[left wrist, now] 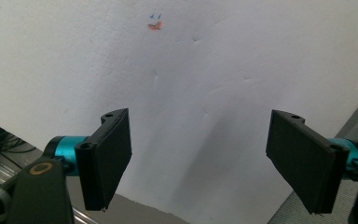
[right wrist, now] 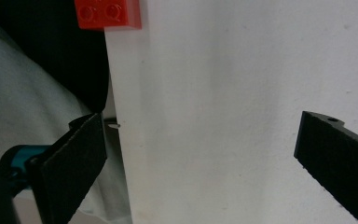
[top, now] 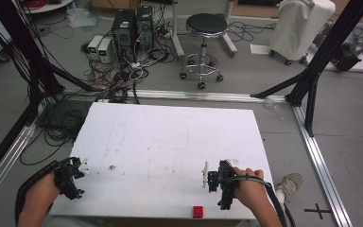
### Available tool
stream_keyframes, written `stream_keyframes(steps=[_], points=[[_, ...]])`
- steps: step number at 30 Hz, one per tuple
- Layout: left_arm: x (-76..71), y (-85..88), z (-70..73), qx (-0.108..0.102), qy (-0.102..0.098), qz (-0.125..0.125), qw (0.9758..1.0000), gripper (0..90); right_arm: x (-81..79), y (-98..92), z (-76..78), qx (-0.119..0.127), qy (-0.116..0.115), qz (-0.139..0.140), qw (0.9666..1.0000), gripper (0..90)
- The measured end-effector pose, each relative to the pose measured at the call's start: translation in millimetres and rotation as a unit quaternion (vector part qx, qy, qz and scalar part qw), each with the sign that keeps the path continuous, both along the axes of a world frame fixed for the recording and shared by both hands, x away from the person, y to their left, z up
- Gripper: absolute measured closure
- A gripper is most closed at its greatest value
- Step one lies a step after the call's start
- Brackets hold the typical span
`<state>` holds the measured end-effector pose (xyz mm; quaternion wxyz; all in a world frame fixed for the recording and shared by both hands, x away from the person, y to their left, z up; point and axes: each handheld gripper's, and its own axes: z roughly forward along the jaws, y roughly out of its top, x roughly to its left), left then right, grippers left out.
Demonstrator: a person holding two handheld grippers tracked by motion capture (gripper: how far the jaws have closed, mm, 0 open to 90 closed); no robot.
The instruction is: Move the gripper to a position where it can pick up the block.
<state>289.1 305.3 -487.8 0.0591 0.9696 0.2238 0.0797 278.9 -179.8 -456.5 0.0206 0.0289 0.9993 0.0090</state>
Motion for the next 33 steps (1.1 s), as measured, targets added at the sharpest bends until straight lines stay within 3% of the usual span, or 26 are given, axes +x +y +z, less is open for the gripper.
stream_keyframes(steps=[33], points=[[-0.1,0.6,0.7,-0.003,0.002,0.002,1.0,22.5,-28.8,42.2,-30.2,0.017,0.021,0.048,0.9985,1.8]])
